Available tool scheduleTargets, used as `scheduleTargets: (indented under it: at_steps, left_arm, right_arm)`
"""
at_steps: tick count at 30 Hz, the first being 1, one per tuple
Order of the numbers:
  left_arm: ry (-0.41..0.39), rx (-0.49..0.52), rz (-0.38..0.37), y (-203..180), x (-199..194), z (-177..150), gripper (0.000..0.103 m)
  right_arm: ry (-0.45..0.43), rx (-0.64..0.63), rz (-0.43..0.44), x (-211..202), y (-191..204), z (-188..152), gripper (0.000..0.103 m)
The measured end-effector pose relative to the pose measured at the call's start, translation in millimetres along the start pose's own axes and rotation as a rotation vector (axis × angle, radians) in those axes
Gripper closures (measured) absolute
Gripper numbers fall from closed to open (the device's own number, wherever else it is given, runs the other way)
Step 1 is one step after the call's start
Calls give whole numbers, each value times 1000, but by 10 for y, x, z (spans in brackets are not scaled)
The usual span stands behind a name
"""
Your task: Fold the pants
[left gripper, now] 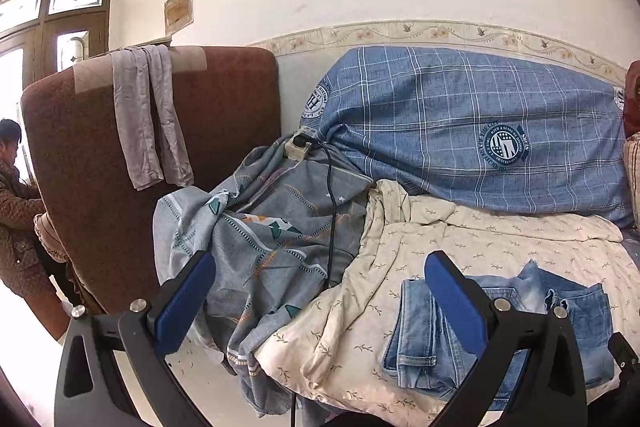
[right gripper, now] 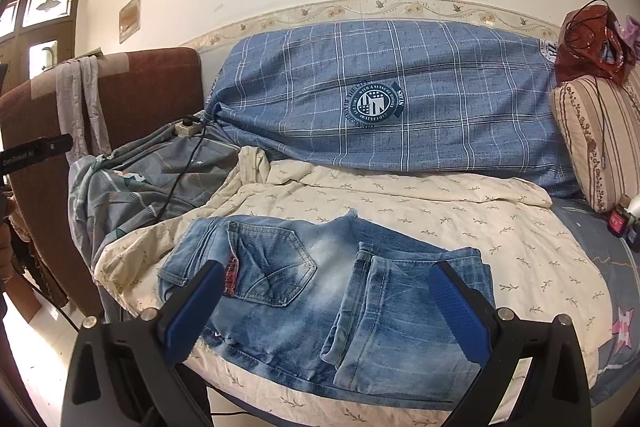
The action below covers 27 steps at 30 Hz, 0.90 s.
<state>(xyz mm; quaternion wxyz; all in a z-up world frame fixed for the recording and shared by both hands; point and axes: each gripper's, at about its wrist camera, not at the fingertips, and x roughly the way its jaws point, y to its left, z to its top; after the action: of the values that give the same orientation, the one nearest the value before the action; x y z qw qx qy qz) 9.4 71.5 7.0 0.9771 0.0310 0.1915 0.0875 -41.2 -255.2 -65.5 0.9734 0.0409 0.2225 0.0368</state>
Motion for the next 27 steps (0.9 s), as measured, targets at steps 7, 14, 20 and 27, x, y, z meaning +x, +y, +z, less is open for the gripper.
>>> scheduleTargets:
  at_steps: [7, 14, 20, 27]
  left_arm:
    - [-21, -7, -3, 47, -91, 37, 0]
    - [-24, -21, -11, 56, -104, 57, 0]
    - [-17, -3, -17, -33, -78, 49, 0]
    - [11, 25, -23, -162, 17, -7, 0]
  right_arm:
    - [7, 26, 3, -25, -42, -6, 0]
    - [17, 18, -1, 27, -53, -45, 0]
    - [36, 41, -1, 101, -142, -113, 0]
    - [59, 74, -17, 184, -280, -220, 0]
